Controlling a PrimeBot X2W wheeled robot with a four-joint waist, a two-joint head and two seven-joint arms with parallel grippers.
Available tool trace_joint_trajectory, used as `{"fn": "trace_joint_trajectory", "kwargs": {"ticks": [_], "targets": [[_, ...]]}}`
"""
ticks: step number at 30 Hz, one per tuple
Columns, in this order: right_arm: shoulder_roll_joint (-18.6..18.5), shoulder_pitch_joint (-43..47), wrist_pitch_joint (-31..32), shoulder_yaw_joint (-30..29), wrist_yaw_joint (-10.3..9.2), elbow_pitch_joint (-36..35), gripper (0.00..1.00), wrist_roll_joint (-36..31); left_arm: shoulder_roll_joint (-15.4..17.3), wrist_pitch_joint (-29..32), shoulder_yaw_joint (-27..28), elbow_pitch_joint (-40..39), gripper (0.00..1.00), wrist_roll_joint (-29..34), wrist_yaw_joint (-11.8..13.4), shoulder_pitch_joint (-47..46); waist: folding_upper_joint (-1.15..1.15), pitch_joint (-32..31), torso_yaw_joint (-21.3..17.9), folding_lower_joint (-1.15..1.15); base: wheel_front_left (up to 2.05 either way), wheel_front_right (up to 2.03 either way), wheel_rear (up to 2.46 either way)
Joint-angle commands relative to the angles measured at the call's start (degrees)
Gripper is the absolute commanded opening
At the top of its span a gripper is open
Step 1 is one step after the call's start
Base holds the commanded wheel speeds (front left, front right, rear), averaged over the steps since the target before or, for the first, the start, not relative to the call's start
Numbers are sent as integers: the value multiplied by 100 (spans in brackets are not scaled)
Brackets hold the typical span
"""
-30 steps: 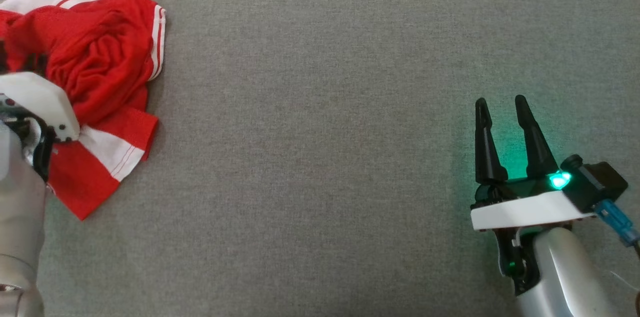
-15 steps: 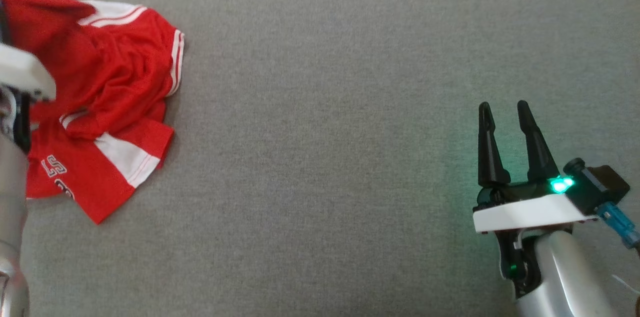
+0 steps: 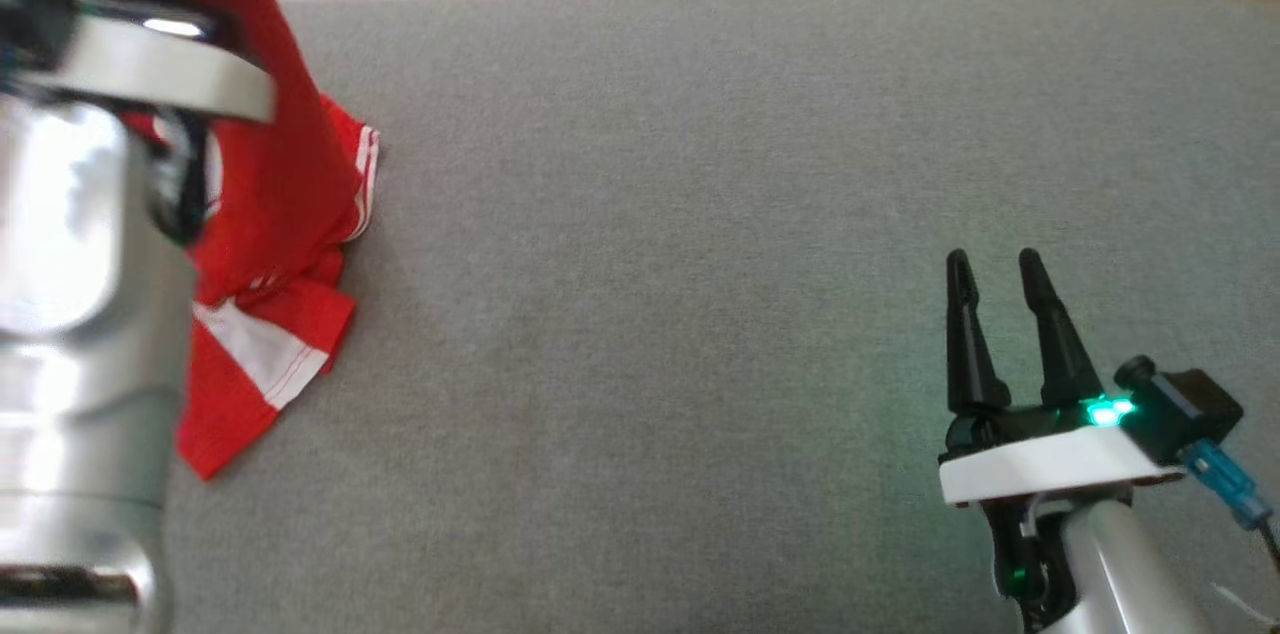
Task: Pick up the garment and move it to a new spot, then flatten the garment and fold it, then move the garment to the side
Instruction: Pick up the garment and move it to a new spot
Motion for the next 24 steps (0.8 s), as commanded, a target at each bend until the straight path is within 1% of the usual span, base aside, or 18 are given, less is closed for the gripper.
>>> {"fn": "trace_joint_trajectory", "kwargs": {"ticks": [1, 5, 6, 12, 18, 24], "targets": [[-28, -57, -62, 157, 44, -158, 100, 68, 135, -23, 51, -347, 0, -40, -29, -160, 0, -64, -92, 1, 0, 0, 0], [-28, -37, -62, 204, 44, -170, 100, 122, -115, 119, -195, -735, 0, -119, -43, -38, 0, -100, -267, 1, 0, 0, 0], [-28, -37, -62, 204, 44, -170, 100, 122, -115, 119, -195, -735, 0, -119, -43, -38, 0, -100, -267, 1, 0, 0, 0], [-28, -65, -62, 266, 44, -195, 100, 195, -415, 384, -593, -1093, 0, -184, -57, 80, 0, -69, -623, 1, 0, 0, 0], [-28, -132, -62, 319, 44, -238, 100, 298, -579, 521, -874, -1097, 0, -179, -63, 26, 0, 75, -1032, 1, 0, 0, 0], [-28, -252, -62, 478, 44, -274, 100, 434, -668, 583, -1029, -946, 0, -221, -64, 16, 0, 212, -1633, 1, 0, 0, 0]]}}
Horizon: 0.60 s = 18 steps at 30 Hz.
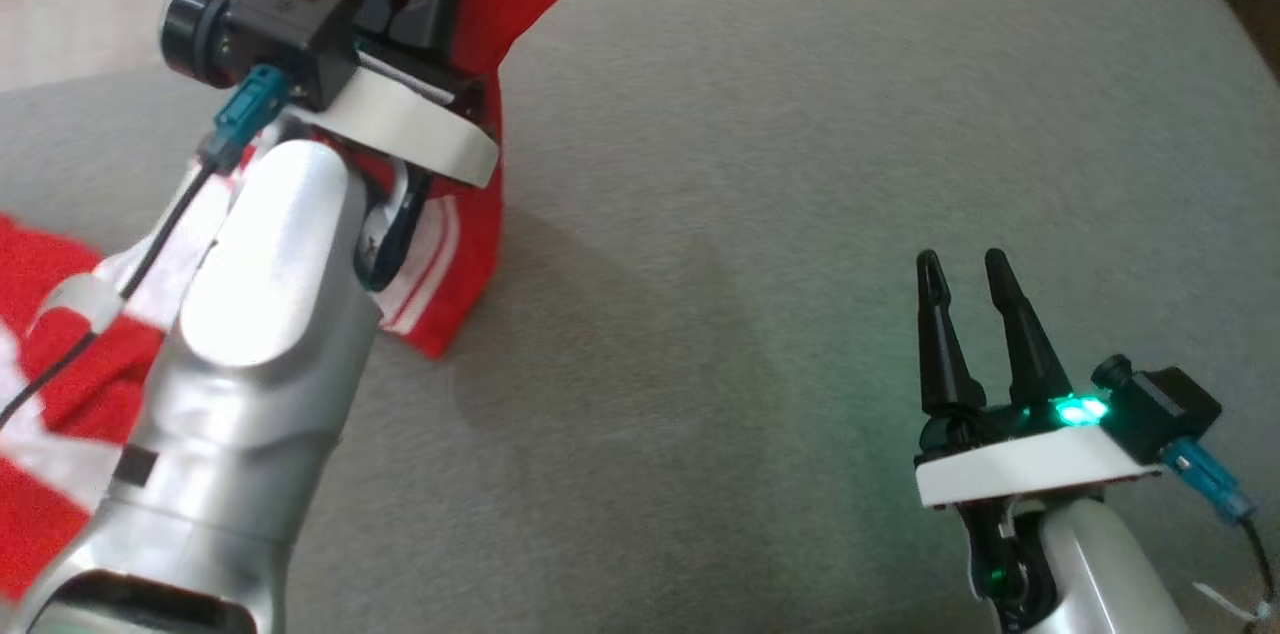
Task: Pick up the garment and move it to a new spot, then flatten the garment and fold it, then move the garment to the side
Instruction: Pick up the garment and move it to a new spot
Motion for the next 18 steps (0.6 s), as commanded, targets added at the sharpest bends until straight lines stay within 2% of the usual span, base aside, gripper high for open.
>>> {"fn": "trace_joint_trajectory", "kwargs": {"ticks": [1, 10, 11, 12, 18], "targets": [[-29, -273, -62, 162, 44, -228, 100, 58, 56, 13, 92, -118, 0, -32, -11, -283, 0, 139, -383, 0, 0, 0, 0], [-29, -407, -62, 356, 44, -281, 100, 230, -407, -211, -228, 269, 0, -174, 70, -739, 0, 293, -1084, 0, 0, 0, 0], [-29, -408, -62, 373, 44, -286, 100, 249, -432, -223, -266, 352, 18, -206, 93, -784, 0, 307, -1139, 0, 0, 0, 0], [-29, -411, -62, 382, 44, -291, 100, 267, -453, -198, -322, 448, 100, -264, 92, -812, 0, 323, -1182, 0, 0, 0, 0], [-29, -419, -62, 267, 44, -338, 100, 319, -499, -214, -779, 744, 100, -585, 32, -868, 0, 401, -1178, 0, 0, 0, 0]]}}
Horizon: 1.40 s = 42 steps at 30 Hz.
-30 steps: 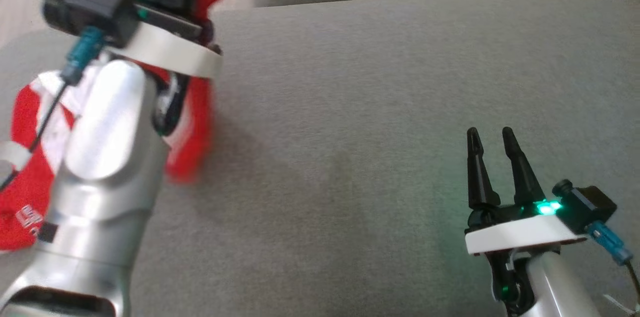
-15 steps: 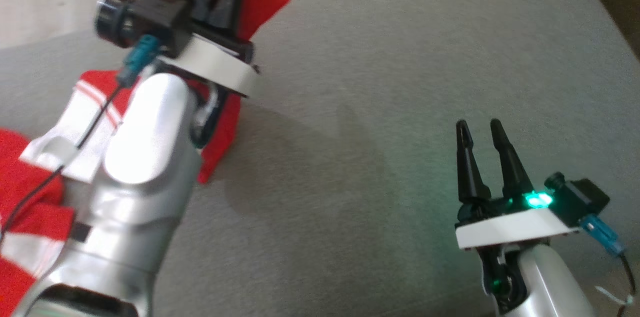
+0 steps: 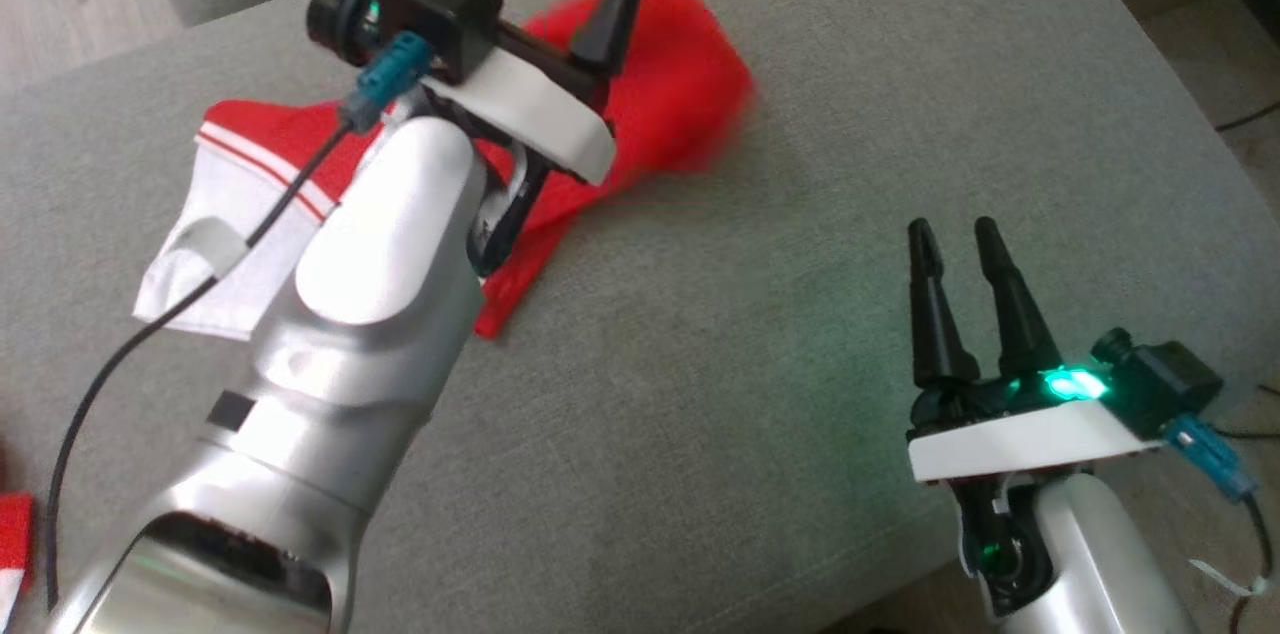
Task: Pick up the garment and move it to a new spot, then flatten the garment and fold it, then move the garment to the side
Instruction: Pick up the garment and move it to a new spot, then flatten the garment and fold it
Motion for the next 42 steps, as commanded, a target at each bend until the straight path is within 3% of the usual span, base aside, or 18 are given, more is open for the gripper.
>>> {"fn": "trace_joint_trajectory", "kwargs": {"ticks": [1, 8, 12, 21, 31, 42], "targets": [[-28, -182, -62, 38, 44, -218, 100, 17, 95, -73, 61, -100, 100, -59, -22, -216, 0, 1, 84, -1, 0, 0, 0], [-28, -157, -62, -156, 44, -200, 100, -92, 168, -265, 116, 106, 100, -136, 20, -118, 0, -119, 521, -1, 0, 0, 0], [-28, -136, -62, -267, 44, -182, 100, -202, 388, -367, 278, 78, 100, -150, 109, 106, 0, -265, 846, -1, 0, 0, 0], [-28, 105, -62, -646, 44, -226, 100, -498, 882, -427, 911, -816, 100, -279, 423, 1726, 0, -636, 1599, -1, 0, 0, 0], [-28, 392, -62, -851, 44, -217, 100, -642, 566, -429, 1460, -1696, 100, -154, 618, 3956, 0, -867, 2017, -1, 0, 0, 0], [-28, 449, -62, -811, 44, -210, 100, -741, 184, -430, 1826, -1961, 100, 258, 450, 4286, 0, -858, 2314, -1, 0, 0, 0]]}}
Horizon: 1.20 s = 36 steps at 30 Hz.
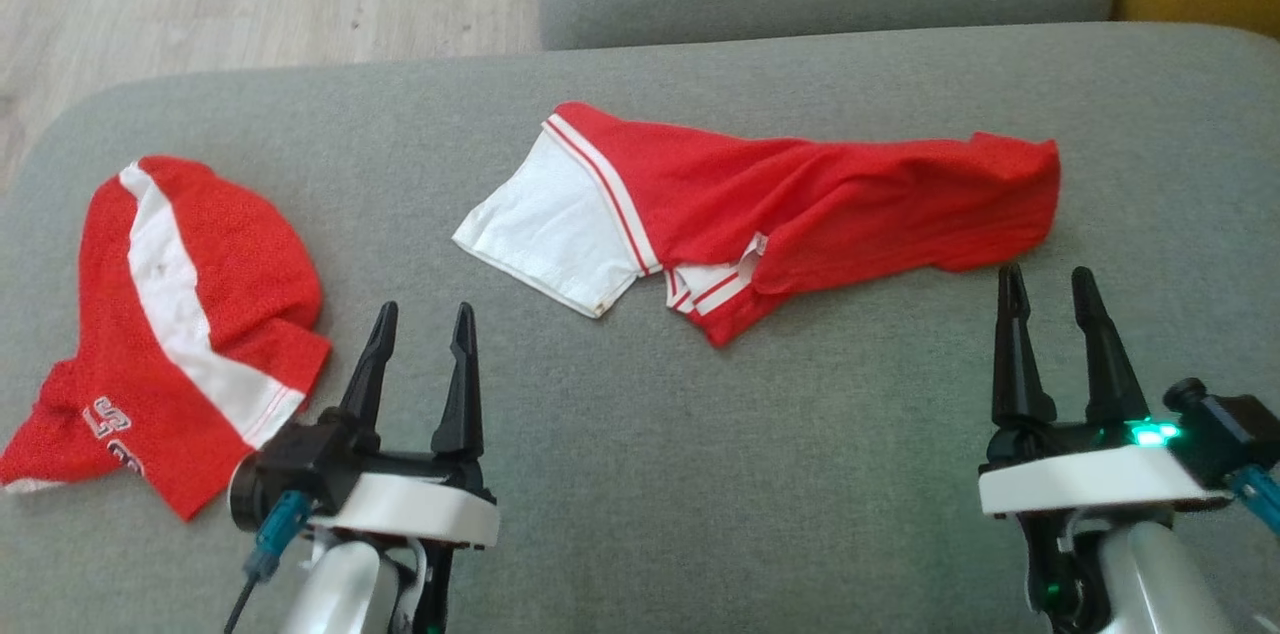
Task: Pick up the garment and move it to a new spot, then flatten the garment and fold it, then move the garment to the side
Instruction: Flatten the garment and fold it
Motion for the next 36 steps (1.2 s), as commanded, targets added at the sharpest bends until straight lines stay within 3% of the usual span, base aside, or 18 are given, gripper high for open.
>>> {"fn": "trace_joint_trajectory", "kwargs": {"ticks": [1, 10, 16, 22, 29, 30, 31, 32, 36], "targets": [[-30, -75, -62, 169, 44, -182, 100, -113, -17, -46, 229, -223, 100, 50, -28, -230, 0, 89, 92, 1, 0, 0, 0], [-30, -566, -62, 779, 44, 629, 100, -813, -86, -47, 158, -136, 100, 60, -162, -346, 0, 471, 554, 1, 0, 0, 0], [-30, -1279, -62, 972, 44, 1677, 100, -975, -94, -47, -34, -99, 100, -87, -177, -482, 0, 652, 935, 1, 0, 0, 0], [-30, -1800, -62, 585, 44, 2539, 100, -1126, -95, -47, -233, -131, 100, -238, -103, -542, 0, 765, 1238, 1, 0, 0, 0], [-30, -2064, -62, 98, 44, 3005, 98, -1381, -95, -47, -131, -151, 100, -250, -66, -577, 0, 815, 1388, 1, 0, 0, 0], [-30, -2082, -62, 85, 44, 3041, 51, -1389, -96, -47, -122, -152, 100, -245, -70, -577, 0, 820, 1397, 1, 0, 0, 0], [-30, -2097, -62, 76, 44, 3062, 12, -1403, -96, -47, -121, -153, 100, -241, -70, -575, 0, 820, 1401, 1, 0, 0, 0], [-30, -2104, -62, 68, 44, 3071, 0, -1412, -96, -47, -126, -153, 100, -235, -66, -571, 0, 815, 1403, 1, 0, 0, 0], [-30, -2069, -62, -5, 44, 2985, 0, -1346, -96, -47, -134, -135, 100, -222, -53, -551, 0, 763, 1368, 1, 0, 0, 0]]}}
